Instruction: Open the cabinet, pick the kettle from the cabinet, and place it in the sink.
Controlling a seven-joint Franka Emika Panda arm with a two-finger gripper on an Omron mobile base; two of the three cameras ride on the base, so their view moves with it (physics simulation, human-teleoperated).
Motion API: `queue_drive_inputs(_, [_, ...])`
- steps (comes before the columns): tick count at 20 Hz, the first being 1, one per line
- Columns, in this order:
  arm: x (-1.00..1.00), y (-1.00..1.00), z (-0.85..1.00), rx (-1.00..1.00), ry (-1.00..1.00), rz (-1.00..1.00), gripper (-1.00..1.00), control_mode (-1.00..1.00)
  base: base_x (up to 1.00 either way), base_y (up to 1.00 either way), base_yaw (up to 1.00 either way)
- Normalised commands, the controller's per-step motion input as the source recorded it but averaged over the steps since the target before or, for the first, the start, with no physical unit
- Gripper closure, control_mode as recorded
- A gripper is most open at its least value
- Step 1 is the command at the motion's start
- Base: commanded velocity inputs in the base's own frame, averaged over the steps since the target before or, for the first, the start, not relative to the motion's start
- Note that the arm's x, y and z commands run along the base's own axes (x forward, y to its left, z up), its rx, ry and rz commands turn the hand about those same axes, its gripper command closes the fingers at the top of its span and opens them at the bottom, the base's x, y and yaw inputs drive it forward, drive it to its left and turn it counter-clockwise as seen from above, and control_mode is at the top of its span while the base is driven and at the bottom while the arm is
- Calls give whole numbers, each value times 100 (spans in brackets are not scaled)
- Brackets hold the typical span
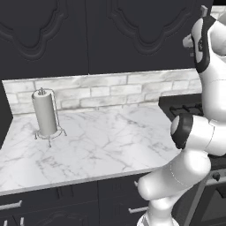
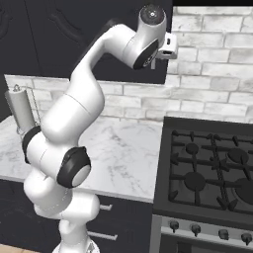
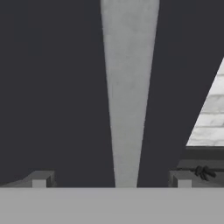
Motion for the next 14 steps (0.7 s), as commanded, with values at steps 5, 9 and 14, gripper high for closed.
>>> queue_drive_inputs(5, [40,-16,0,6,-2,1,-100,-100,0,0,0])
queue_drive_inputs(9, [39,-17,0,4,0,5,-100,-100,0,0,0])
queue_drive_inputs(14, [39,-12,-1,3,0,5,-100,-100,0,0,0])
